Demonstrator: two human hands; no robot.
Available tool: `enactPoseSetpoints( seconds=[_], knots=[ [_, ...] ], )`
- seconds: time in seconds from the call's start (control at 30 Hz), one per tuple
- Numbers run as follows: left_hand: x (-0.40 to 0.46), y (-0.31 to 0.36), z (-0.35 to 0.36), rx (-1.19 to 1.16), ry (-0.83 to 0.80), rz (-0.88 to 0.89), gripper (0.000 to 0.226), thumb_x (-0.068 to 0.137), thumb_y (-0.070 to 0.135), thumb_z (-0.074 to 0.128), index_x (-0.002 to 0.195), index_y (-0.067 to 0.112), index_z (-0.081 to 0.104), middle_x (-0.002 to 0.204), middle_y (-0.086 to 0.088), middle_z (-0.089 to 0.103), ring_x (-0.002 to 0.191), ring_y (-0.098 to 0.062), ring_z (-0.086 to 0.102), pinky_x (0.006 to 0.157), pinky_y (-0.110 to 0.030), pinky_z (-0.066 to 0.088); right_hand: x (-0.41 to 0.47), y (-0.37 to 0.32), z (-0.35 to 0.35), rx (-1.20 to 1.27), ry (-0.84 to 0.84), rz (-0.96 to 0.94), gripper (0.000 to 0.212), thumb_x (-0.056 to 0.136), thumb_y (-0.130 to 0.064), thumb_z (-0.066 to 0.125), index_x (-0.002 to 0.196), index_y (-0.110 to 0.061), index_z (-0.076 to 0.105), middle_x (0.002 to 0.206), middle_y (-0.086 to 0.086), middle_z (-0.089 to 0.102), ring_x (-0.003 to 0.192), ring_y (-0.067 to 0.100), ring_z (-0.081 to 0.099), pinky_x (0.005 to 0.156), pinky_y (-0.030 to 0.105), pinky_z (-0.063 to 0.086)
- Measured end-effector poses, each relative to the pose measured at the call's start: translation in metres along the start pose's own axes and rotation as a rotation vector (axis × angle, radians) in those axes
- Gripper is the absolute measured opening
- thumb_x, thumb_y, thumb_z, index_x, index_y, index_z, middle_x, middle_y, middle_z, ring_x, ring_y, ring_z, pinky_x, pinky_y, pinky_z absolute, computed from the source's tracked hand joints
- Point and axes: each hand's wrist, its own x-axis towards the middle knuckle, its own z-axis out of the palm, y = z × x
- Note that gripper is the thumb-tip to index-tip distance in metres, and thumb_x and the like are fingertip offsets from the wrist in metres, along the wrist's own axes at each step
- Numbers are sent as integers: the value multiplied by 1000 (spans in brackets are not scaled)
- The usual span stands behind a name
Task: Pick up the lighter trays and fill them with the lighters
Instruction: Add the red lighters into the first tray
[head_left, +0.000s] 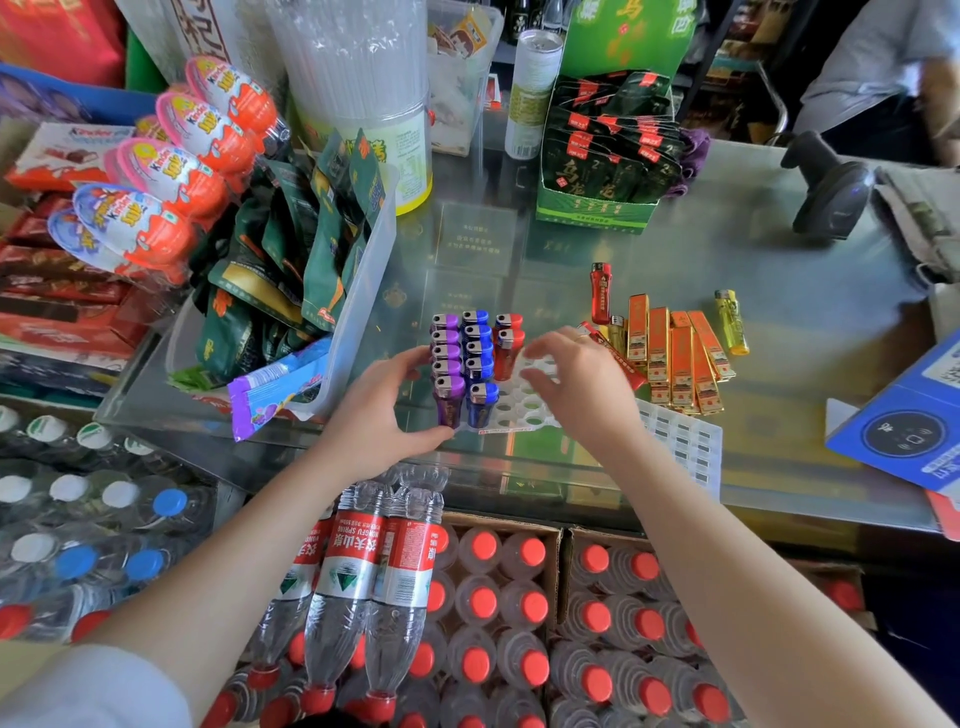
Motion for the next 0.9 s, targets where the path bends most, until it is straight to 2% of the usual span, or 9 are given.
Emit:
enactPoseSetpoints(
  seconds=[0.13,0.27,0.33,0.4,0.47,0.57,0.63,0.8,0.9],
  knots=[
    [-1,4,-1,5,3,0,69,65,32,77,125,27,43,111,16,50,107,-6,45,90,-27,34,1,24,-13,-157,176,192,20,92,-15,48,108,-8,58,112,11,58,94,30,58,59,30,47],
    [-1,5,-2,15,4,-3,69,66,27,78,125,28,42,111,16,49,108,-7,45,91,-29,35,4,33,-12,-251,82,273,23,93,-13,45,112,-6,55,111,14,57,98,33,54,63,37,48],
    [-1,4,-2,12,2,-6,69,66,27,78,125,29,42,112,15,49,108,-7,45,91,-30,35,6,32,-14,-240,67,270,22,92,-14,47,111,-5,55,107,14,58,93,32,56,63,36,48],
    [-1,3,-1,6,1,-8,70,65,28,78,125,29,42,112,14,50,108,-8,46,92,-30,36,7,25,-18,-161,74,240,22,90,-19,54,108,-6,58,102,11,61,84,28,57,62,34,49],
    [-1,3,-1,3,2,-6,70,65,28,78,125,28,42,112,13,51,108,-8,46,92,-31,37,5,14,-22,25,100,187,23,85,-22,62,102,-6,60,93,5,62,76,21,58,62,28,49],
    [0,2,0,13,4,-8,72,65,28,79,126,26,42,113,12,51,109,-8,46,92,-30,36,-6,-7,-24,349,83,111,17,79,-15,69,91,-8,59,73,-5,62,61,0,60,55,7,43],
    [0,1,0,20,10,-8,73,64,29,79,127,26,42,114,12,51,109,-9,46,93,-30,36,-13,-13,-18,463,45,101,15,78,-11,70,87,-6,59,68,-15,60,58,-10,58,54,4,43],
    [0,-2,0,11,7,-4,70,62,38,76,124,34,41,113,12,52,108,-7,46,92,-30,37,-17,-12,-8,441,18,101,14,79,-11,69,88,-3,62,67,-22,56,61,-15,56,56,2,41],
    [0,-2,0,-2,1,-6,71,62,40,74,124,34,40,113,10,53,108,-8,47,91,-30,37,-14,-15,-10,334,-19,67,14,82,-14,66,89,-4,59,74,-8,60,61,-2,56,57,7,43]
  ],
)
